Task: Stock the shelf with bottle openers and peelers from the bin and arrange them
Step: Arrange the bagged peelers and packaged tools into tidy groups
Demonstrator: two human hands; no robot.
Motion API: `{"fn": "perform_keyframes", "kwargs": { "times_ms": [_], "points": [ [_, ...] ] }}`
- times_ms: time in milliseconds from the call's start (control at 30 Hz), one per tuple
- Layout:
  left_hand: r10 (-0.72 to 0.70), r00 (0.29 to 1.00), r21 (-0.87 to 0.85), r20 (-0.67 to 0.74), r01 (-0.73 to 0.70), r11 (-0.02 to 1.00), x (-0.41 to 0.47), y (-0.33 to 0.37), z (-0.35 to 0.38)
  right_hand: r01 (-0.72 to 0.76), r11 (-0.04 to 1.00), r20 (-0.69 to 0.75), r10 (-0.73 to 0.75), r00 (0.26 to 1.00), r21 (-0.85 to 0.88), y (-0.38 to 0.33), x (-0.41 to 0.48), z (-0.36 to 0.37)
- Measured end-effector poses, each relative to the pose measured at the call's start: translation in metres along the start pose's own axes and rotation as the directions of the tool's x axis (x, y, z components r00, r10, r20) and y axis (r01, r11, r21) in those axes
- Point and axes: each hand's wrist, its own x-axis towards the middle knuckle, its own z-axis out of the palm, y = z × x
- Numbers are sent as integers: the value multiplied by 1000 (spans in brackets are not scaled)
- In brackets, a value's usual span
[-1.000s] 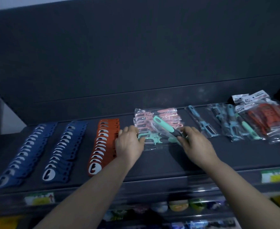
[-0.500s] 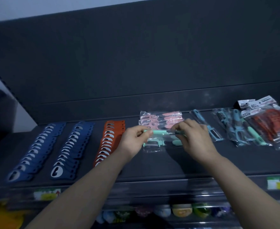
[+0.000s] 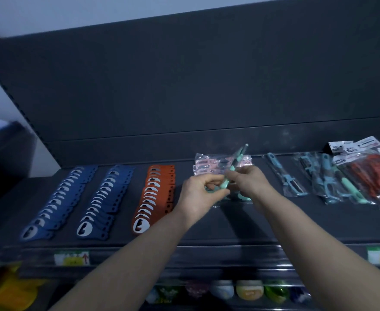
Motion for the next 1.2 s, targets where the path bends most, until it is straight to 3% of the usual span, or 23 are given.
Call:
{"fn": "perform_keyframes", "kwargs": {
  "times_ms": [100,267,300,367,467,533,633,733,867,1200],
  "points": [
    [-49,998,31,49,48,998,1,1,-9,-40,981,-34,34,999,-188,3,6,-5],
    [-164,975,101,-153,180,978,14,-8,-32,48,927,101,-11,995,-372,11,0,-25],
    [-203,964,84,-171,220,972,15,-7,-35,106,885,100,-68,993,-453,16,-1,-27],
    [-290,945,-65,-148,284,957,16,1,-37,256,700,66,-286,956,-667,27,-2,-29],
    [-387,918,-269,-90,352,897,18,8,-38,391,473,80,-552,830,-790,34,-10,-28],
    [-400,916,-266,-46,374,888,16,5,-39,400,421,86,-594,800,-814,35,-14,-28],
    [-411,911,-215,35,408,887,9,-3,-41,366,350,152,-511,846,-862,35,-18,-31],
    [-394,913,-137,108,406,903,0,-10,-40,348,361,205,-379,902,-865,35,-23,-35],
    [-330,939,126,97,318,940,0,-23,-30,303,386,202,-281,938,-871,45,-26,-37],
    [-147,988,498,-52,154,853,2,-37,-8,233,382,87,-363,928,-894,60,-19,-33]
  ]
}}
